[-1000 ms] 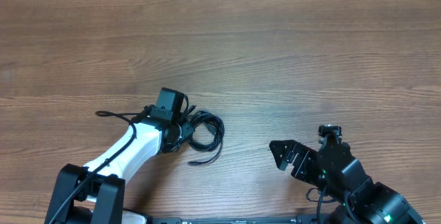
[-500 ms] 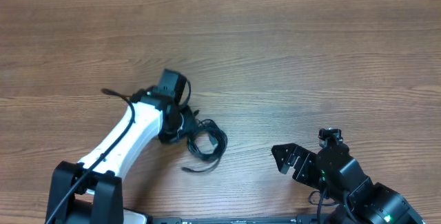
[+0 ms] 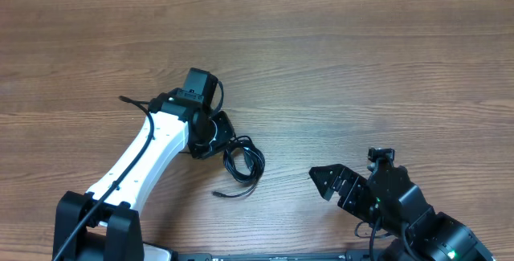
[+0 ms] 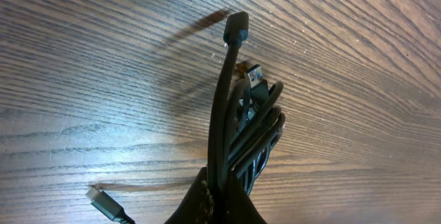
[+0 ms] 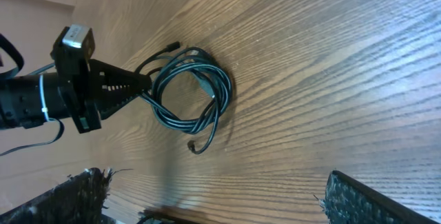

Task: Untangle cables
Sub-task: 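Lift the coil with the left gripper, letting loops hang down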

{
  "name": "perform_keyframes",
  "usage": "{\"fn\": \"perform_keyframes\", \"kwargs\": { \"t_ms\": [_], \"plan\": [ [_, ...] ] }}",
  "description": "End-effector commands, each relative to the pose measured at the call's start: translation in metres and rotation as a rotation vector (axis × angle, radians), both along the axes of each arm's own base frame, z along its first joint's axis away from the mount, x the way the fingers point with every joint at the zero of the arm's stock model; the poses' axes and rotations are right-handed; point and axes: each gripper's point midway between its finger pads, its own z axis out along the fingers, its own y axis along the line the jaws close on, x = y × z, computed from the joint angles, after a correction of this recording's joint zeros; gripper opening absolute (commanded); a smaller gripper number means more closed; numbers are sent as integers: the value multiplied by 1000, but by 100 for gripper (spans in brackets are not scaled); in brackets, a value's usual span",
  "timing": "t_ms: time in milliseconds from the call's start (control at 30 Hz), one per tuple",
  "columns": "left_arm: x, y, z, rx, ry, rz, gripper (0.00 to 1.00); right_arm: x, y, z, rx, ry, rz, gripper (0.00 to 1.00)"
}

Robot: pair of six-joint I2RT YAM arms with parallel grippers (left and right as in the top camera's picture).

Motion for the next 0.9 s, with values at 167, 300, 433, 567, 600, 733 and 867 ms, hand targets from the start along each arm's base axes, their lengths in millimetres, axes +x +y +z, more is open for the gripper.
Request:
{"fn": "perform_keyframes", "kwargs": {
  "t_ms": [167, 300, 433, 567, 600, 733, 867],
  "plan": [
    [5, -5, 6, -9, -26, -32, 4, -1, 0, 1, 10, 5, -1, 100],
    [5, -5, 6, -9, -25, -31, 4, -1, 0, 1, 10, 5, -1, 100],
    [-4, -2, 5, 4, 14, -31, 4, -1, 0, 1, 10, 5, -1, 100],
    [-11, 1, 4, 12, 44, -31, 4, -1, 0, 1, 10, 6, -1, 100],
    [-13, 1, 3, 15, 51, -31, 4, -1, 0, 1, 10, 5, -1, 100],
    [-13, 1, 3, 14, 52, -27, 4, -1, 0, 1, 10, 5, -1, 100],
    [-13, 0, 3, 14, 52, -30, 4, -1, 0, 1, 10, 5, -1, 100]
  ]
}}
